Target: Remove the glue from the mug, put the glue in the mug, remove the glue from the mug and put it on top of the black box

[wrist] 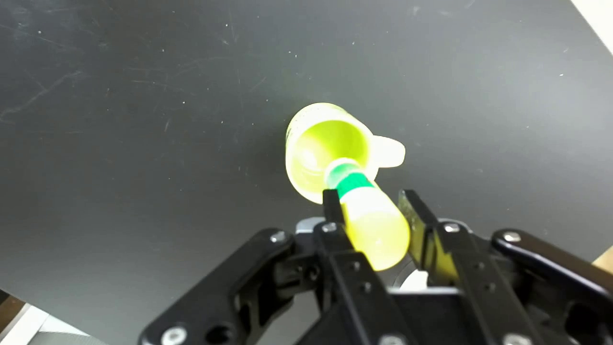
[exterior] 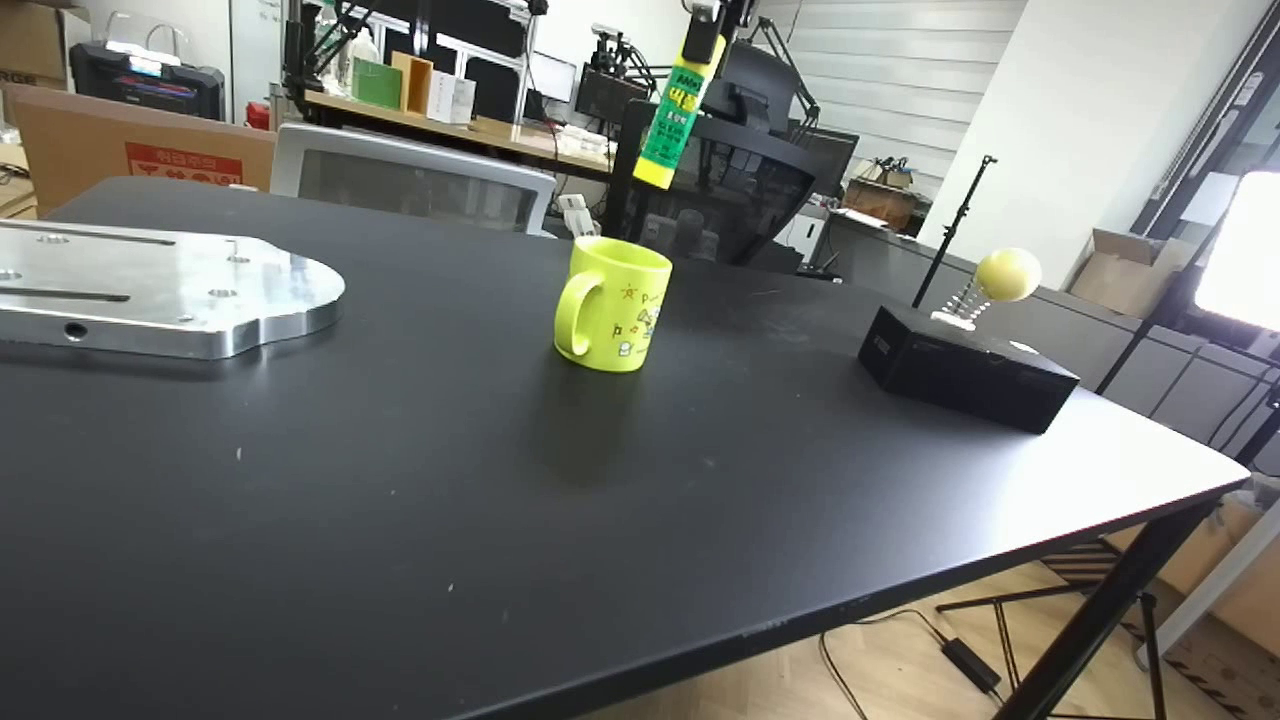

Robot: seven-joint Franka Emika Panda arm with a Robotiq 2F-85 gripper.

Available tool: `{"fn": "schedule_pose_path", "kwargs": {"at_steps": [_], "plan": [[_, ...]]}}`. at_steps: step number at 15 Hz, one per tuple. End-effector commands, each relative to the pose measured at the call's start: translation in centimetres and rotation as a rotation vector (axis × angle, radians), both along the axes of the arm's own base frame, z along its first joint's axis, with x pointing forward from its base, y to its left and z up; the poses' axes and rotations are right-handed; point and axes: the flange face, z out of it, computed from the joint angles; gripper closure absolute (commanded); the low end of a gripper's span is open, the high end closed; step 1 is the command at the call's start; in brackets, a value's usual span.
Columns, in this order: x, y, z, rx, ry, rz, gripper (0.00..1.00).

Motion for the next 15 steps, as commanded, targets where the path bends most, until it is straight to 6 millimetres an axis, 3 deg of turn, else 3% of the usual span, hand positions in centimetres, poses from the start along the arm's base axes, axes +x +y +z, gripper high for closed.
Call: {"fn": "schedule_pose_path", "kwargs": {"at_steps": [1, 10, 15], "plan": [[0.7, 1.9, -0.1, -0.048, -0.004, 0.053, 0.91], [1.3, 12.5, -1.1, -0.160, -0.021, 0.317, 0.91], [1.8, 16.4, -2.2, -0.128, -0.051, 0.451, 0.91]]}}
